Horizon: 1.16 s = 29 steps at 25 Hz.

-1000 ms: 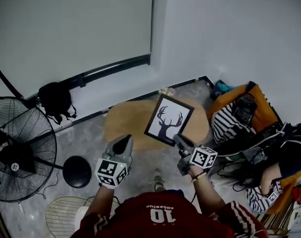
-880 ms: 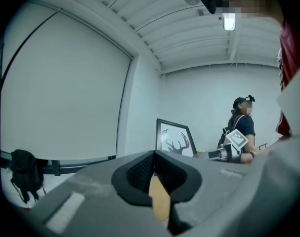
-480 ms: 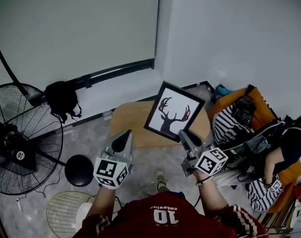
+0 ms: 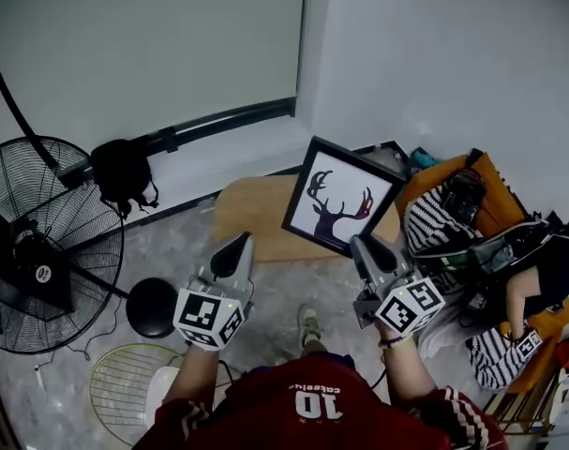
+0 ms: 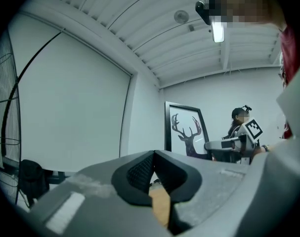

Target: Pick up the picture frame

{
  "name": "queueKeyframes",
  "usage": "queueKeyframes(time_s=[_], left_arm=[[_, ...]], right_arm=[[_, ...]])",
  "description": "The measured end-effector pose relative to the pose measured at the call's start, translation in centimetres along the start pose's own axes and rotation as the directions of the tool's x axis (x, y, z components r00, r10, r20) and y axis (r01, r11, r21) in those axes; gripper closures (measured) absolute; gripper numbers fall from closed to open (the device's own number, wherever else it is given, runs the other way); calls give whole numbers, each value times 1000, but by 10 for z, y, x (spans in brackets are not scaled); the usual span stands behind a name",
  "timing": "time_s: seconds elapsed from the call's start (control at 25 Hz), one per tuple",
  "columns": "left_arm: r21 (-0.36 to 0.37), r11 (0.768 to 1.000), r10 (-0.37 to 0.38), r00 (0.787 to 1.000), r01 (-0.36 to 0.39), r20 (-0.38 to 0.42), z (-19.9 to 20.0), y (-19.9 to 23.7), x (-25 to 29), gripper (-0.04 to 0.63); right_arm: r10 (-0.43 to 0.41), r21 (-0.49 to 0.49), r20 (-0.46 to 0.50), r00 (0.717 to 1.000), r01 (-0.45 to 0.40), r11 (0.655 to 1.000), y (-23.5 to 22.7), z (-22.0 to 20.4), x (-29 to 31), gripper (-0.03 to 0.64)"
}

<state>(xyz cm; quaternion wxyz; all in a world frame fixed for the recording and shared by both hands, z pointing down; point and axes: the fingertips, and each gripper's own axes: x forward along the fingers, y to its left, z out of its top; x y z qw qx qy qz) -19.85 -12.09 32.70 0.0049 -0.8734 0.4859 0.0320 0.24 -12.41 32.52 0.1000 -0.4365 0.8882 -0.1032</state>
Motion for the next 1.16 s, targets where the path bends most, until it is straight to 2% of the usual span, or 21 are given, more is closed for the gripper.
queueKeyframes(time_s=[0.12,0.28,0.56,1.16], left_arm=[[-3,1000,8,1000,-8,5,6,6,-3,592],[10,1000,12,1000,-12,-27,-1,9,0,592],[-13,1000,1,1000,-1,-24,2,4,3,592],[-14,1000,-20,999,19,-35,2,0,9,592]], right_arm=[[-22,-3,-13,1000,22,1000,0,1,0,548],[-47,-12,-33,998,47,999,-3,-1,-1,548],[-46,-20,-52,998,45,999,-4,0,-2,548],[-19,12,-55,998,20,1000,-2,1,-1,548]])
